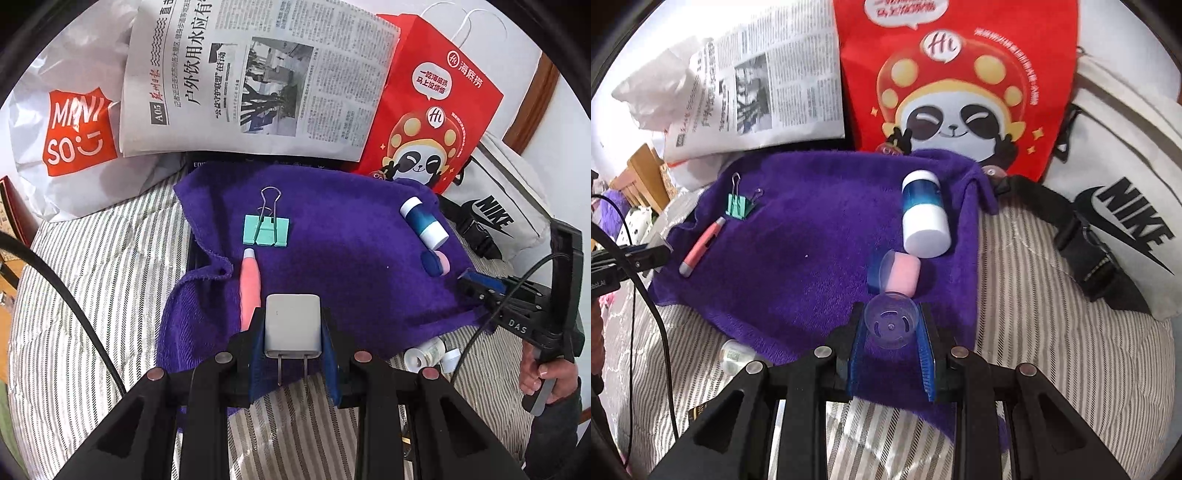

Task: Organize rigid objects
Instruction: 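Set the cup beside the pink-and-blue case with the right gripper while the left carries the adapter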

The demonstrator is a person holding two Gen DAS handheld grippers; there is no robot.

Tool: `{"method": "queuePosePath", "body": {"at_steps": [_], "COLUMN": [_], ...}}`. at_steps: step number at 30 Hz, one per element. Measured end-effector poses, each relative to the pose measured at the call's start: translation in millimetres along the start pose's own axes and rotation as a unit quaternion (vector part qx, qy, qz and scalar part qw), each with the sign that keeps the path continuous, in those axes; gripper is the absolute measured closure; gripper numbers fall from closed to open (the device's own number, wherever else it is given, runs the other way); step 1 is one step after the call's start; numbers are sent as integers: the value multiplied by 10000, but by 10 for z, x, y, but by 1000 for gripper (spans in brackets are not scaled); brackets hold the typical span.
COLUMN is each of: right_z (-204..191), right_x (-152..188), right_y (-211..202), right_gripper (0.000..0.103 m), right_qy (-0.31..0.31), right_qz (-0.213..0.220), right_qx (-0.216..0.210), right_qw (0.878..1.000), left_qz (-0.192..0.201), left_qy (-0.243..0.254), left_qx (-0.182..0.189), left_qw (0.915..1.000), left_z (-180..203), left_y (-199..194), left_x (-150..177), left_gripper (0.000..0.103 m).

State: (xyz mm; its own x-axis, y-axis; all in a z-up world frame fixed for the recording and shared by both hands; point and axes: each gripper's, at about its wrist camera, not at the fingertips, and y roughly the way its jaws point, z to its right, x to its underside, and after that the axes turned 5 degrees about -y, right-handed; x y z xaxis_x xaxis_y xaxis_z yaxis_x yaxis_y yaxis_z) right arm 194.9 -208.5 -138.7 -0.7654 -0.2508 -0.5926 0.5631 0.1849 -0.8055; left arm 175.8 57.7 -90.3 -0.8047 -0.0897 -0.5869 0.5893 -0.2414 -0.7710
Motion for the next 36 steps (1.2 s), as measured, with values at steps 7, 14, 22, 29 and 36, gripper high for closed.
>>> {"method": "queuePosePath", "body": {"at_steps": [7, 14, 22, 29, 36], "right_z": [-20, -85, -78, -94, 18], "right_x": [-19, -56, -50, -53, 22], "right_y": [206, 325, 315, 251, -135], "right_gripper": [76, 76, 75, 56, 51], "right_qy": [16, -34, -87, -105, 288], "right_qz": [-250, -323, -317, -326, 24], "right_qx": [151, 187, 177, 23, -114], "right_qw": [9996, 9993, 9993, 9994, 9995], "left_qz": [-38, -36, -123, -119, -191], "left_qy": [-52, 45, 70, 63, 102], "left_qx": [86, 73, 76, 5, -73], "left_qw": [9999, 10000, 9999, 9999, 9997], "left_z": [-47, -36, -2, 29, 95], "left_y": [83, 144, 210, 192, 307], "left_x": [-33, -90, -96, -117, -187], "left_gripper": [77, 77, 77, 77, 77]}}
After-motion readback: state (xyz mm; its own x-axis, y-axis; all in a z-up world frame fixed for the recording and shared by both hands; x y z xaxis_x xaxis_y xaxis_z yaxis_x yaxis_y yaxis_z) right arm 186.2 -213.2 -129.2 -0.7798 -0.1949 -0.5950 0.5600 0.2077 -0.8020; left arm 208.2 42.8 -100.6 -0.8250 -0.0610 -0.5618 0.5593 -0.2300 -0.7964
